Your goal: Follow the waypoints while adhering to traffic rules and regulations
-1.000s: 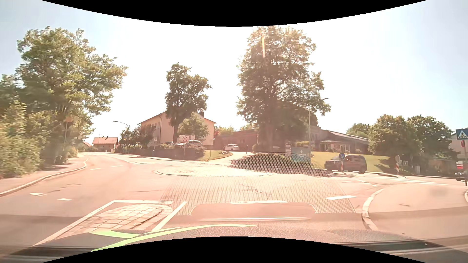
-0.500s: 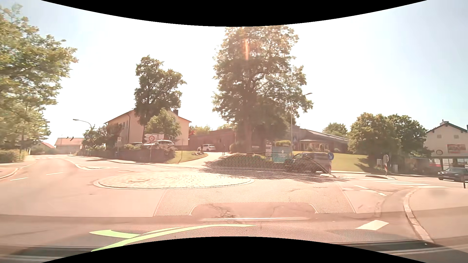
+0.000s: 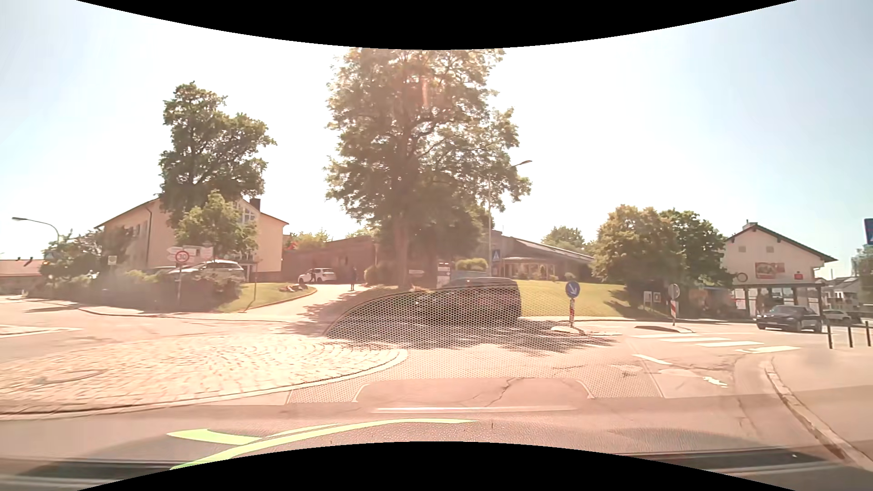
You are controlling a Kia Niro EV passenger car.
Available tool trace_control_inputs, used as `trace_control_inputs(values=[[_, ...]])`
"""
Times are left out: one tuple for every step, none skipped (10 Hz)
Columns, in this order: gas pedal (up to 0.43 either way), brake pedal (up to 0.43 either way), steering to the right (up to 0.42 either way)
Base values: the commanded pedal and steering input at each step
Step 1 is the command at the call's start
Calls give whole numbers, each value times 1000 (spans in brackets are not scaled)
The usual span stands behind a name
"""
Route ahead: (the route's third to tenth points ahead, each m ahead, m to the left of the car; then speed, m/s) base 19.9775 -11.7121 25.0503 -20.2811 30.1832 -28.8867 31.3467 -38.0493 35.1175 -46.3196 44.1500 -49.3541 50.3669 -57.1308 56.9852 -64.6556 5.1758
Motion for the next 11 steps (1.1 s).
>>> trace_control_inputs(values=[[0, 0, 274], [0, 0, 281], [39, 0, 286], [39, 0, 286], [39, 0, 286], [47, 0, 286], [59, 0, 284], [67, 0, 283], [67, 0, 282], [67, 0, 277], [67, 0, 273]])
